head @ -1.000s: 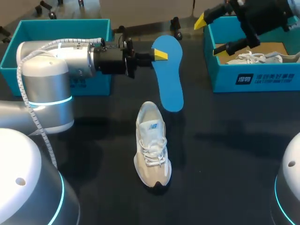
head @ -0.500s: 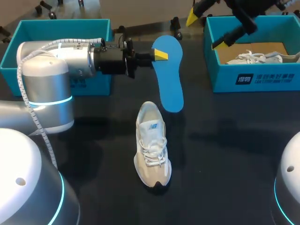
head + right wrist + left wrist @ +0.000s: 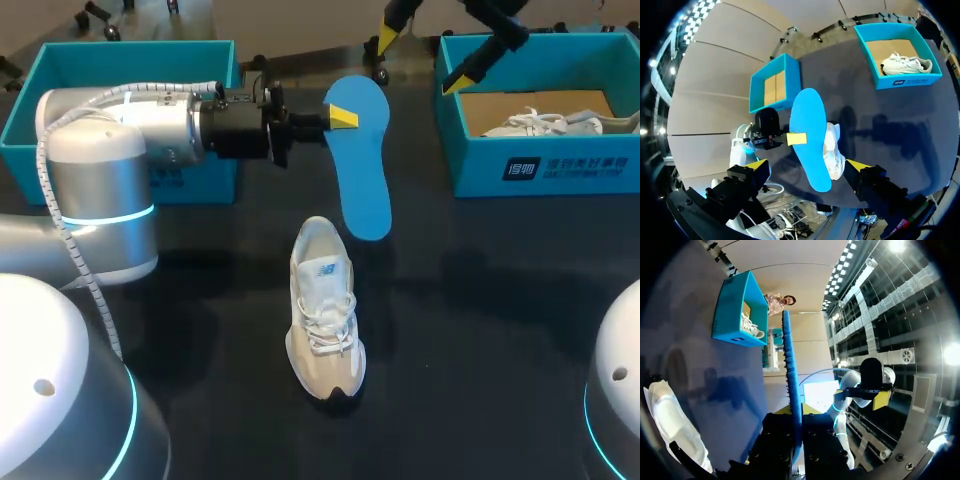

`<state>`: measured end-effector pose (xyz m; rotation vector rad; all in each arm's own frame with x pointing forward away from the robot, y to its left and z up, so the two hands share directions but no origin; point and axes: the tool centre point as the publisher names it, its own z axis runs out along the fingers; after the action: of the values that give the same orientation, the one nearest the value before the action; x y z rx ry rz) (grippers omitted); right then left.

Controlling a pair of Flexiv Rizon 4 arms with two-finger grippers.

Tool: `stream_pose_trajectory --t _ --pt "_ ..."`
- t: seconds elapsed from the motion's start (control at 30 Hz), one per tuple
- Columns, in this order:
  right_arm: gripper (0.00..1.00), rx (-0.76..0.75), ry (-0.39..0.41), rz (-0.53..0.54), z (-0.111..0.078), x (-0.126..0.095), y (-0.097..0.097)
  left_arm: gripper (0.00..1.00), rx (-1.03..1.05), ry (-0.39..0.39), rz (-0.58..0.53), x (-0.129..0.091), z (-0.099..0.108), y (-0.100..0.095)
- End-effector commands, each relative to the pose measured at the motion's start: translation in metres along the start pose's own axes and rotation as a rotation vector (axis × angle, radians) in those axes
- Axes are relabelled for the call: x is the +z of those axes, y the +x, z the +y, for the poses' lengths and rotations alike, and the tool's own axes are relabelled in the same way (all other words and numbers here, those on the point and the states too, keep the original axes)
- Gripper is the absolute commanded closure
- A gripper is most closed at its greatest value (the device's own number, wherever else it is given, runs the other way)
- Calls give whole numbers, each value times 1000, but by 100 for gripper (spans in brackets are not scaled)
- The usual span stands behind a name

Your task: Take the shoe out of the shoebox, open the shoe tongue, remove and reinsert the insole, then place the shoe into the shoebox

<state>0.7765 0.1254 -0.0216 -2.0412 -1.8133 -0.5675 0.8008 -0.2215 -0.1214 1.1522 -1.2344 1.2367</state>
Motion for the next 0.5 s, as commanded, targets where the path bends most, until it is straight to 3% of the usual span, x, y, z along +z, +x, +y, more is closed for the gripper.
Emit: stream_pose_trajectory --t 0.03,0.5 --pt "0 2 2 -50 1 0 4 100 0 -1 -1 1 -1 -1" --pt "0 -3 -8 -51 1 2 3 100 0 -1 -1 1 -1 -1"
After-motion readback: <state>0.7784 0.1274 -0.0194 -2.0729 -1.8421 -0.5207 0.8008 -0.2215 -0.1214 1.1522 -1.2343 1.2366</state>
